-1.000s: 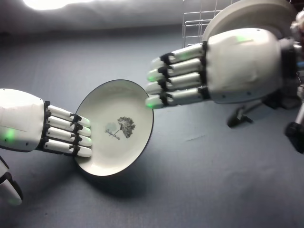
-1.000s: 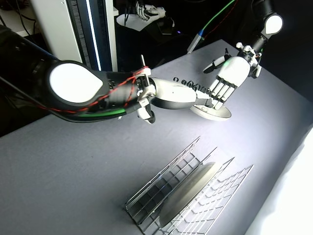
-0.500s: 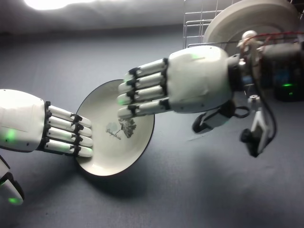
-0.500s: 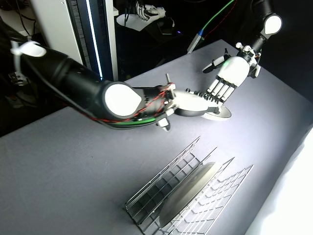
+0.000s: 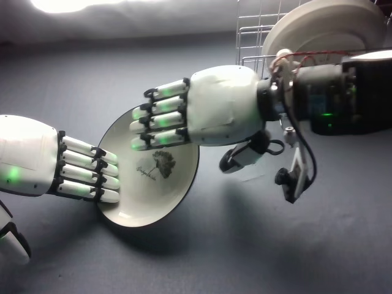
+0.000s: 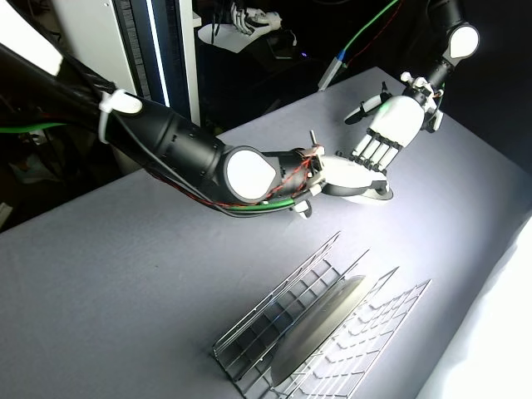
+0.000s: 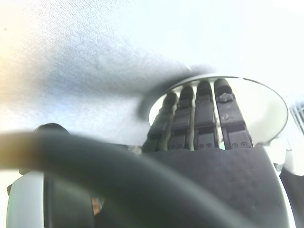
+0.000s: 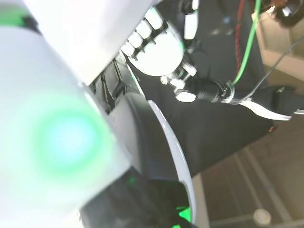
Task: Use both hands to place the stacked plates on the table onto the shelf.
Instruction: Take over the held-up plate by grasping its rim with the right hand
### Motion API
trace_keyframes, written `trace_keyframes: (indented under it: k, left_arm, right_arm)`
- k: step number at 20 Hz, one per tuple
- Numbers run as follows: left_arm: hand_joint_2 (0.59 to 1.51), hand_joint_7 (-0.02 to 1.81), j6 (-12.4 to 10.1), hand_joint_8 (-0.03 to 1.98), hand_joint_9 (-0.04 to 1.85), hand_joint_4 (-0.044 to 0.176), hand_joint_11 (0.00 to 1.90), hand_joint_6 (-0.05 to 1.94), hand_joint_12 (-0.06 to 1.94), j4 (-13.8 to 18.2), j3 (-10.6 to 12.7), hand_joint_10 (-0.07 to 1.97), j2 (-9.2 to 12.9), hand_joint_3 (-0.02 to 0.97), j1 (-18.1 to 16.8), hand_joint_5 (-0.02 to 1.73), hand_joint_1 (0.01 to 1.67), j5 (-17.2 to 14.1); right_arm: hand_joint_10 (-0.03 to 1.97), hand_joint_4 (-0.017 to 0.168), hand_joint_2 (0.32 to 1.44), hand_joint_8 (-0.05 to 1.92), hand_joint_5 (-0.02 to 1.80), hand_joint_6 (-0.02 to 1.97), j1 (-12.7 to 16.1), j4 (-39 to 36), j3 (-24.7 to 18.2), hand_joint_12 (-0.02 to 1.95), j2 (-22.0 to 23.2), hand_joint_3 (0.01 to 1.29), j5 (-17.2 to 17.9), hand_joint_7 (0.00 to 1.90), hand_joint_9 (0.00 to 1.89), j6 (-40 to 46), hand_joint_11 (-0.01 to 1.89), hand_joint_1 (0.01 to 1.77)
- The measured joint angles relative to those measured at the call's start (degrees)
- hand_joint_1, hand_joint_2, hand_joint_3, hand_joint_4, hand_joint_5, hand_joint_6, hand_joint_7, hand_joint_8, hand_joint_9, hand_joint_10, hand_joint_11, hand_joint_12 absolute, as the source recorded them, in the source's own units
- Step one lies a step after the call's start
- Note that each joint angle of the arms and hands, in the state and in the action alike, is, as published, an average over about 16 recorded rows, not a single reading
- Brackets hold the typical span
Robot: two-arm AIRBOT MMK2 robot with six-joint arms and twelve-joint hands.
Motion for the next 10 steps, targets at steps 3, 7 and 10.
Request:
trace_keyframes:
  k: [3, 7, 10]
  left_arm:
    - [1.019, 0.0, 0.0, -0.01, 0.0, -0.011, 0.01, -0.03, 0.0, 0.07, 0.09, 0.0, -0.07, 0.011, -0.07, -0.01, 0.01, -0.08]
    - [1.016, 0.0, 0.0, -0.01, 0.0, -0.011, 0.01, -0.03, 0.0, 0.13, 0.22, 0.0, -0.15, 0.01, -0.15, -0.01, 0.01, -0.19]
    - [1.015, 0.0, 0.0, -0.01, 0.0, -0.011, 0.01, -0.03, 0.0, 0.16, 0.34, 0.0, -0.21, 0.01, -0.19, -0.01, 0.01, -0.28]
  right_arm:
    - [0.02, 0.005, 0.91, 0.0, 0.11, 0.02, -0.08, 1.49, 1.82, 0.59, -2.22, 0.01, -0.21, 0.07, 0.08, -0.53, 0.02, 1.0]
    - [0.03, 0.005, 0.93, 0.0, 0.19, 0.02, -0.2, 3.08, 3.58, 0.75, -4.64, 0.01, -0.34, 0.16, 0.16, -1.12, 0.03, 1.03]
    - [0.05, 0.005, 0.94, 0.01, 0.3, 0.02, -0.36, 4.25, 4.26, 0.91, -5.85, 0.01, -0.18, 0.27, 0.27, -1.55, 0.05, 1.08]
